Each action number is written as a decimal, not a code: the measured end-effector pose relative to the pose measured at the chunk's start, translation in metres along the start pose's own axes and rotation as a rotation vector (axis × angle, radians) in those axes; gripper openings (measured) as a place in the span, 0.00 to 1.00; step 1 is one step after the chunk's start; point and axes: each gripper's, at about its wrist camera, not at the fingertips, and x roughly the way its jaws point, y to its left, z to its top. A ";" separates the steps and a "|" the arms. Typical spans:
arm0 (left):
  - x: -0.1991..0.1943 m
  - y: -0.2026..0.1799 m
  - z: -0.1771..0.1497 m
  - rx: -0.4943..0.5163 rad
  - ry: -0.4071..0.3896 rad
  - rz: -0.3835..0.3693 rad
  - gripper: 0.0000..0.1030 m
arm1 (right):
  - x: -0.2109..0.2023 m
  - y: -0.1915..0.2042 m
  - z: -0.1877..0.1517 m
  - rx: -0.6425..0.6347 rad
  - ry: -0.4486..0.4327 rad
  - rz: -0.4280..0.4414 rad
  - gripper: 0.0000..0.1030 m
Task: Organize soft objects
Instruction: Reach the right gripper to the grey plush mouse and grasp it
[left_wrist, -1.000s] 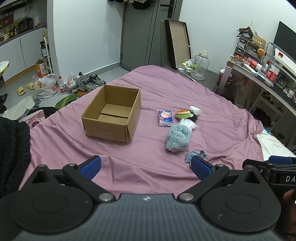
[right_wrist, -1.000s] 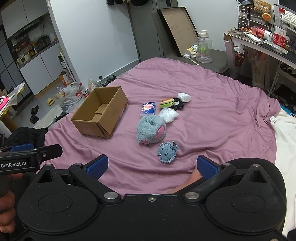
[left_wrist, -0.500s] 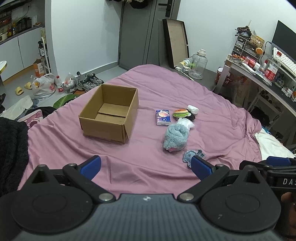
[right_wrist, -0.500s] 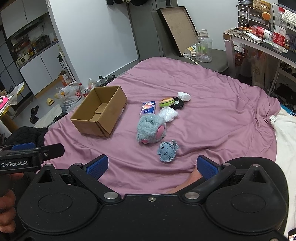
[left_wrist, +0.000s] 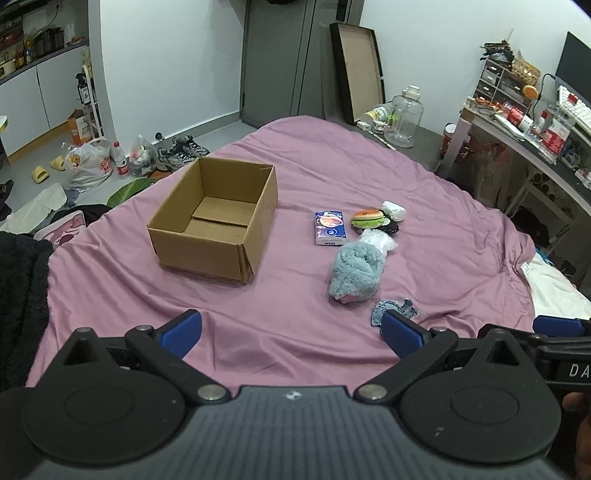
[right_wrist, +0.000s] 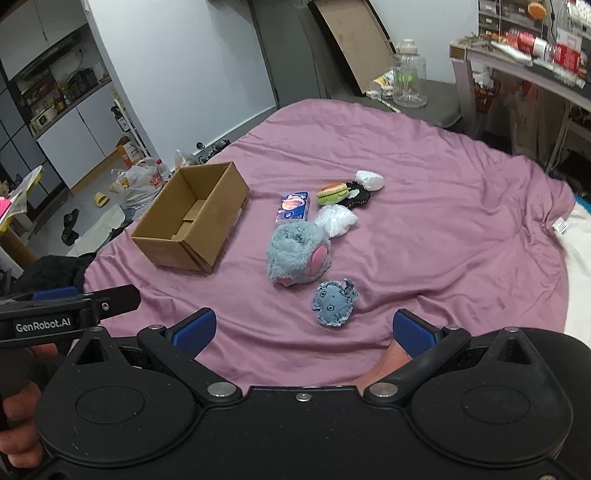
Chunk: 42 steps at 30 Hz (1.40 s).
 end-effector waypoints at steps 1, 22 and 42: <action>0.003 -0.001 0.001 0.000 0.004 0.004 1.00 | 0.003 -0.003 0.001 0.005 0.003 0.011 1.00; 0.092 -0.020 0.030 -0.074 0.018 0.009 0.86 | 0.115 -0.057 0.032 0.191 0.058 0.155 0.68; 0.199 -0.034 0.046 -0.206 0.077 -0.132 0.60 | 0.203 -0.080 0.042 0.328 0.150 0.288 0.38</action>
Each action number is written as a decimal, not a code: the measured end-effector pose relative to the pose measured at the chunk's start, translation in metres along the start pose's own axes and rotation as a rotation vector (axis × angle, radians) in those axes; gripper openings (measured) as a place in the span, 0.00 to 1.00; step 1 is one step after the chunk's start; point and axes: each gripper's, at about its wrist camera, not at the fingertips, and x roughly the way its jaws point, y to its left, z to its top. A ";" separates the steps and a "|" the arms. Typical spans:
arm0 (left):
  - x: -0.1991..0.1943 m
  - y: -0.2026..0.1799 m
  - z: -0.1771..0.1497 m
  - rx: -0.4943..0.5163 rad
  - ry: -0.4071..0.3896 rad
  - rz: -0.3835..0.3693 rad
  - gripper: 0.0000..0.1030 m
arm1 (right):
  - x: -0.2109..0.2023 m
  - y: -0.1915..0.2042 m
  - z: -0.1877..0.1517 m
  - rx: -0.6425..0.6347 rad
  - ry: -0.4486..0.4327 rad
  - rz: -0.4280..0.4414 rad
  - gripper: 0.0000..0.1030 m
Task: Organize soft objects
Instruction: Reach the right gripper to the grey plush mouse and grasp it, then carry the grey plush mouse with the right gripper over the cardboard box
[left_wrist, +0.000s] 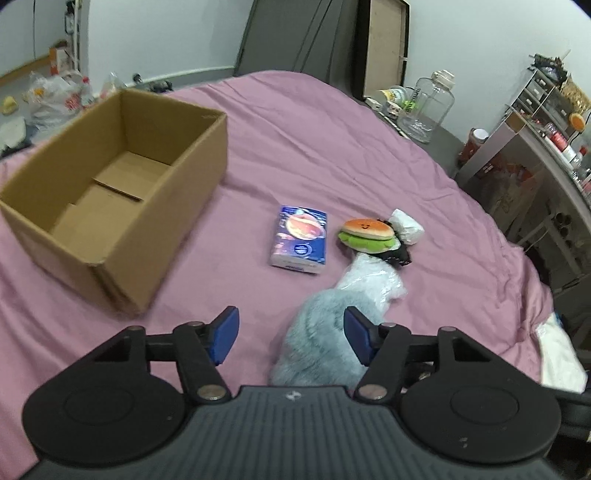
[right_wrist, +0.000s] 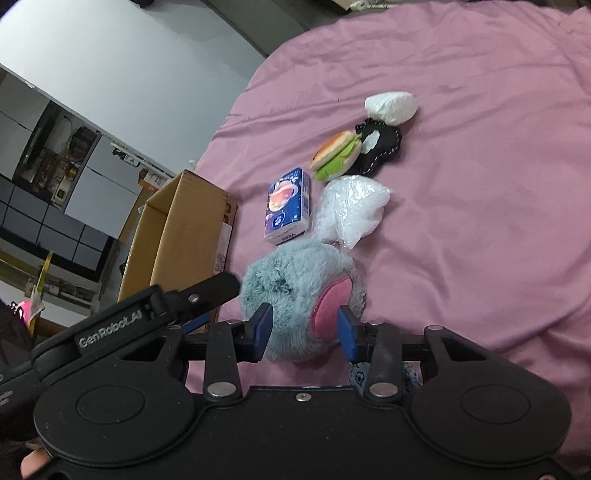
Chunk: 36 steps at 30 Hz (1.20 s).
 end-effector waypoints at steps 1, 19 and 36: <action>0.004 0.002 0.000 -0.009 0.003 -0.017 0.60 | 0.004 -0.001 0.001 0.003 0.009 -0.005 0.36; 0.045 0.019 -0.003 -0.129 0.079 -0.116 0.25 | 0.018 0.001 0.004 -0.020 0.001 -0.013 0.20; -0.030 0.026 0.000 -0.117 -0.050 -0.164 0.22 | -0.027 0.059 -0.011 -0.136 -0.113 0.013 0.18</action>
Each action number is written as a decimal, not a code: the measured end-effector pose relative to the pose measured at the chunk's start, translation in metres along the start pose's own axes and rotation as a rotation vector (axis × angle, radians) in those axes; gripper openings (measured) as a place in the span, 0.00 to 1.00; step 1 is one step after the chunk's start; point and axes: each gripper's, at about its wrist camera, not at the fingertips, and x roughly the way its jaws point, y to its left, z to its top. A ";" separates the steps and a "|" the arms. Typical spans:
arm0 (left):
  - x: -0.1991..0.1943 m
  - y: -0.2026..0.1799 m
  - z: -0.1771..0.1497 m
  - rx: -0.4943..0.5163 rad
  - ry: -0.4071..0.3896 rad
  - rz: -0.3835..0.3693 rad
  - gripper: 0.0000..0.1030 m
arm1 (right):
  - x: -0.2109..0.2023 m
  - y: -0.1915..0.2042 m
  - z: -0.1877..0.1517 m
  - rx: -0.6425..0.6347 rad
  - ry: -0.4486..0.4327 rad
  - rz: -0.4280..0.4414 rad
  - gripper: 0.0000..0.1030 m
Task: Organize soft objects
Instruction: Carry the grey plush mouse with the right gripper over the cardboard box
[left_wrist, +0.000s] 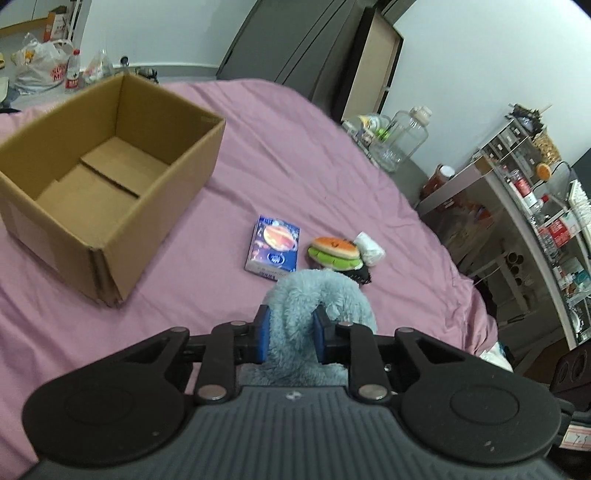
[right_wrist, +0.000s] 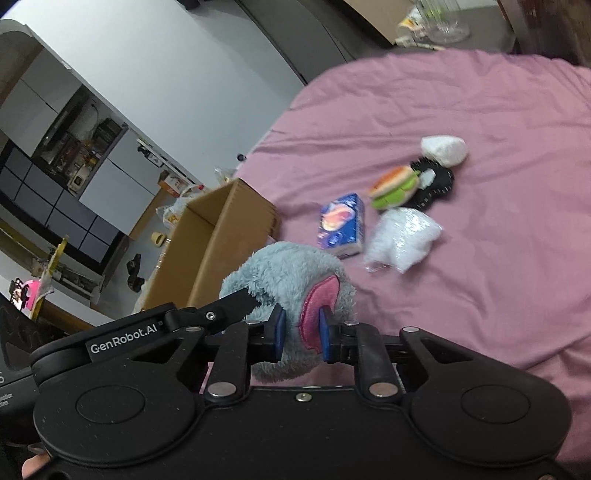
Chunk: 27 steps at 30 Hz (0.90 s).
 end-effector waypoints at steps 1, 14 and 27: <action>-0.005 0.000 0.001 0.000 -0.006 -0.004 0.22 | -0.002 0.004 0.000 -0.002 -0.006 0.002 0.18; -0.056 0.009 0.016 0.011 -0.076 -0.007 0.22 | -0.008 0.050 -0.002 -0.041 -0.061 0.014 0.18; -0.072 0.029 0.043 -0.009 -0.113 -0.038 0.22 | 0.007 0.088 0.009 -0.076 -0.123 0.011 0.18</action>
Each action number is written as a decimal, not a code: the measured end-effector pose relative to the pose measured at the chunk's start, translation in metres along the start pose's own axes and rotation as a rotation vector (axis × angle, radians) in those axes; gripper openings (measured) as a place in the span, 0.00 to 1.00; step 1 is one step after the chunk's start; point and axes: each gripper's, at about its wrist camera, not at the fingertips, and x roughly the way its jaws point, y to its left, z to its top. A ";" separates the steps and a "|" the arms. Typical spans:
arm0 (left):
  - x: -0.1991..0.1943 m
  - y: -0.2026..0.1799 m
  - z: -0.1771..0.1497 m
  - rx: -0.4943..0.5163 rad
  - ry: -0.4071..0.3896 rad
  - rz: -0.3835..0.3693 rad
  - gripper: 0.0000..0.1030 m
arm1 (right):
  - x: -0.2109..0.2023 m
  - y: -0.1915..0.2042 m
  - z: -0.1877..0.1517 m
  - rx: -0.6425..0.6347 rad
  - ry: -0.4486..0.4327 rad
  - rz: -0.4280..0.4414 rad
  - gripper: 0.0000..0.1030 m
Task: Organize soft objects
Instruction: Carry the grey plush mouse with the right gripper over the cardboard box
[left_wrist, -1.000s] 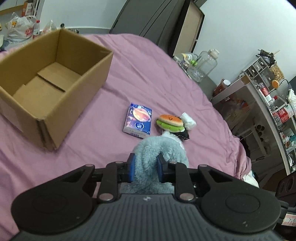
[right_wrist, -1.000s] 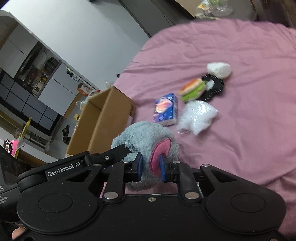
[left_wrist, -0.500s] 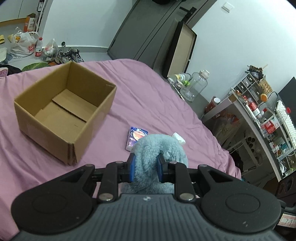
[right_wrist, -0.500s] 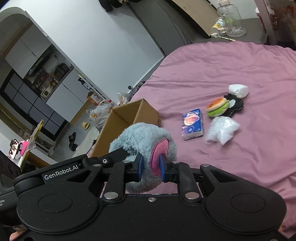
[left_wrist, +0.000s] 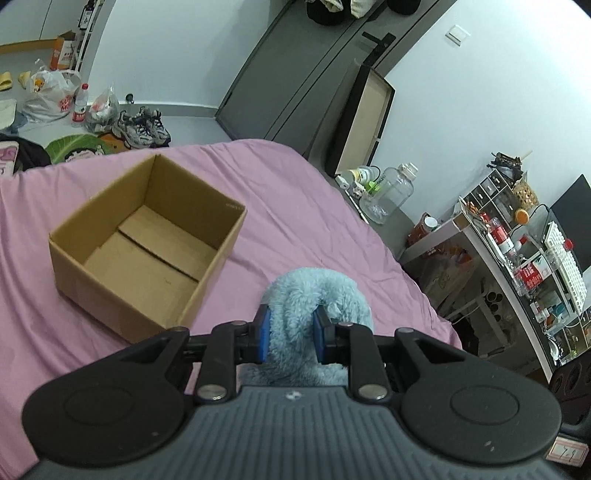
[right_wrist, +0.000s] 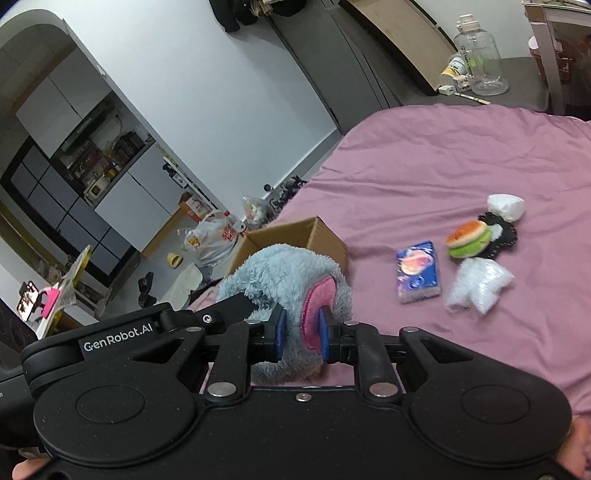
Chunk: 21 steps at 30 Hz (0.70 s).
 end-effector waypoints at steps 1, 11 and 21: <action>0.000 0.001 0.004 0.006 -0.004 0.003 0.22 | 0.004 0.003 0.002 0.005 -0.005 0.003 0.18; 0.010 0.027 0.044 0.041 -0.015 0.006 0.22 | 0.045 0.030 0.019 0.042 -0.042 -0.007 0.18; 0.039 0.055 0.077 0.001 -0.054 0.029 0.22 | 0.099 0.043 0.031 0.010 -0.037 -0.041 0.18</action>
